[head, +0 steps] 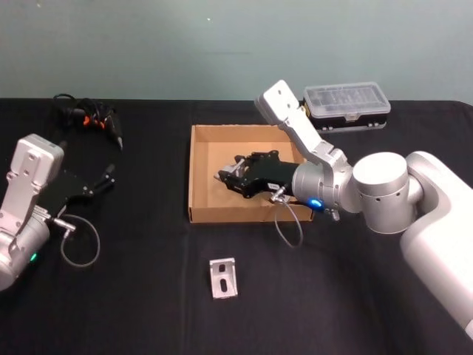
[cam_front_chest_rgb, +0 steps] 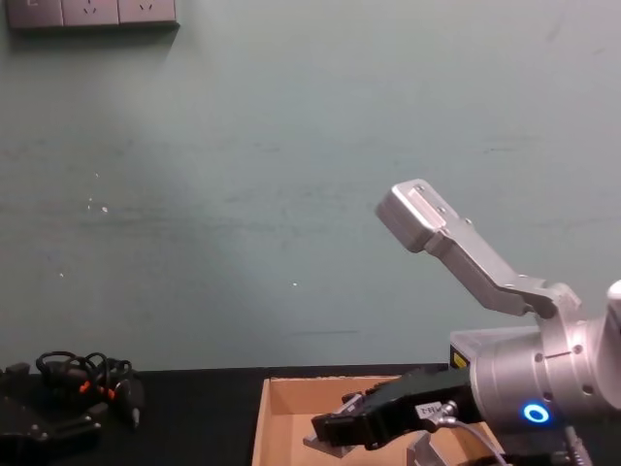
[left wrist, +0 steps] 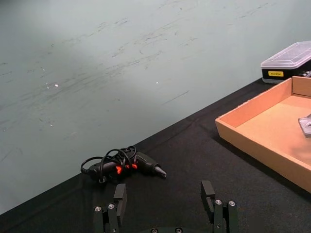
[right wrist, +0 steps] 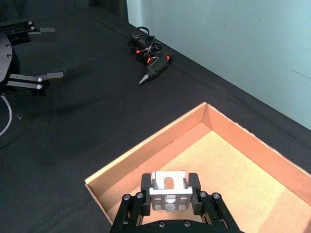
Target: Use one hand to pick up the angle iron from the table and place it into the box.
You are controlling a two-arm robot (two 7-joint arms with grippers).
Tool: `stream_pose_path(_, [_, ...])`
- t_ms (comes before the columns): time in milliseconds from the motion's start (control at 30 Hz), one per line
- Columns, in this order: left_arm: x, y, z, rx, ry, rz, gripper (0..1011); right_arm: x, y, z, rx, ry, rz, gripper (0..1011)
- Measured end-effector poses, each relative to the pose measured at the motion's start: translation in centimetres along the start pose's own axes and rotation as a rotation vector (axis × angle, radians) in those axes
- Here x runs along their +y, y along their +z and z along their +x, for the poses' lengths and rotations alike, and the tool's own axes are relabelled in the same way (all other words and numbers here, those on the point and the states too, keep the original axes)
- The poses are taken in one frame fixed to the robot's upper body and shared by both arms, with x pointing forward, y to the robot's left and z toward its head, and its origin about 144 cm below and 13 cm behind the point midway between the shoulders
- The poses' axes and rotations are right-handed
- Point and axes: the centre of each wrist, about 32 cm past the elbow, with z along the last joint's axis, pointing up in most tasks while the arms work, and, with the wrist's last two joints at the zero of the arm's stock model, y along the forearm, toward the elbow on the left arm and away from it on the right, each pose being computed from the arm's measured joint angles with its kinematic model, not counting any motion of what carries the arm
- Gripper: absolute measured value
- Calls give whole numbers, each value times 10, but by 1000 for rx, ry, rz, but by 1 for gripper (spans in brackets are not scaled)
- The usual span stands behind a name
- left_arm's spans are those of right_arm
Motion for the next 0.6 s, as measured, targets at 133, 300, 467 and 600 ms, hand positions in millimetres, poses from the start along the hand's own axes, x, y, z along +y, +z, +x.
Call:
stream_pose_path(133, [0,0,0,0,0,0,1000,6,0,-1,-2,9,-10,450])
stream_pose_path(300, [0,0,0,0,0,0,1000,10,-3,0,-5,11,-27,450])
stream_pose_path(467, [0,0,0,0,0,0,1000,12,-5,1,-11,11,-43,450])
stream_pose_path(600, [0,0,0,0,0,0,1000,13,-6,1,-14,10,-50,450])
